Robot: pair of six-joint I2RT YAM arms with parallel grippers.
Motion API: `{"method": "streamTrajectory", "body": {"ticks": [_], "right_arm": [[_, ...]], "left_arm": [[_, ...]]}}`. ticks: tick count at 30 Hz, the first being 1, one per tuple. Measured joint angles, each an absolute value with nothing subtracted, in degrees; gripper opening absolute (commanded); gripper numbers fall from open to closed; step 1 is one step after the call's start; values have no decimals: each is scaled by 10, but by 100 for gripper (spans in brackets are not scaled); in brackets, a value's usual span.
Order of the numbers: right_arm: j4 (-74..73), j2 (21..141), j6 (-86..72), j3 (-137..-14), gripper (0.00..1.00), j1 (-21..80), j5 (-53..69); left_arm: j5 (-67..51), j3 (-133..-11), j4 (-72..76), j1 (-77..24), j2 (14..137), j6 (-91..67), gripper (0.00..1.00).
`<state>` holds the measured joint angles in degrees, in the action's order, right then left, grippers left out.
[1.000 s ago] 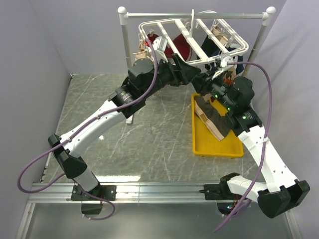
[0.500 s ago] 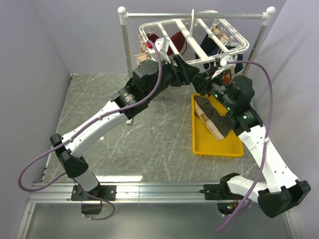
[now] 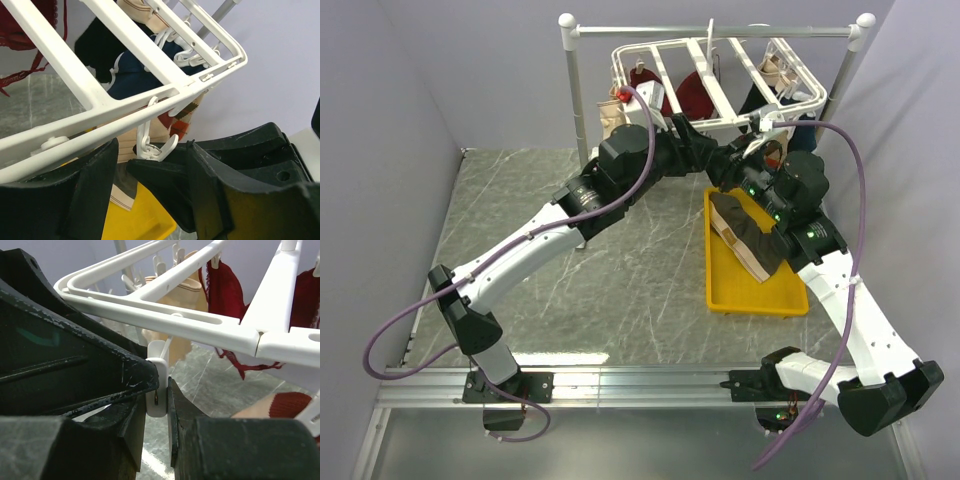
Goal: Clip the underwear to the hanger
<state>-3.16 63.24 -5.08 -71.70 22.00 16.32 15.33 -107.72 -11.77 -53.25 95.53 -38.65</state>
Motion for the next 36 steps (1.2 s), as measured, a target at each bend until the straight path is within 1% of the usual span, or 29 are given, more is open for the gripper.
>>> {"method": "streamTrajectory", "body": {"ticks": [6, 8, 10, 12, 15, 16, 18, 19, 20, 21, 22, 23, 24, 26, 29, 32, 36], "right_arm": [[-30, 632, -51, -717, 0, 221, 170], [-30, 632, -51, -718, 0, 222, 170], [-30, 632, -51, -719, 0, 222, 170], [-30, 632, -50, -721, 0, 221, 169], [-29, 632, -50, -723, 0, 221, 165], [-29, 632, -50, -724, 0, 221, 162], [-31, 632, -50, -724, 0, 221, 161], [-31, 632, -50, -724, 0, 221, 161], [-31, 632, -50, -724, 4, 221, 161], [-31, 632, -50, -724, 12, 221, 161], [-32, 632, -50, -724, 19, 221, 161], [-32, 632, -49, -724, 32, 221, 161], [-32, 632, -49, -724, 38, 221, 161], [-32, 632, -47, -724, 48, 222, 168], [-34, 628, -39, -724, 59, 224, 178], [-43, 619, -31, -723, 66, 225, 180], [-56, 595, -19, -714, 66, 220, 184]], "left_arm": [[139, -1079, -102, -531, 959, -387, 62], [133, -1081, -93, -531, 963, -386, 60], [129, -1088, -89, -530, 970, -386, 53], [128, -1096, -87, -529, 976, -383, 49], [128, -1099, -84, -527, 981, -378, 37], [126, -1100, -83, -526, 982, -378, 31], [126, -1100, -82, -524, 983, -375, 27], [125, -1100, -82, -523, 983, -375, 22], [125, -1100, -82, -523, 983, -374, 19], [124, -1100, -81, -522, 983, -373, 15], [124, -1100, -82, -521, 983, -372, 7], [123, -1100, -82, -520, 983, -372, 3], [121, -1100, -82, -519, 983, -373, 0], [120, -1100, -80, -517, 983, -373, 0], [117, -1099, -80, -510, 983, -374, 0], [112, -1098, -81, -503, 983, -378, 0], [104, -1094, -79, -498, 983, -384, 0]]}}
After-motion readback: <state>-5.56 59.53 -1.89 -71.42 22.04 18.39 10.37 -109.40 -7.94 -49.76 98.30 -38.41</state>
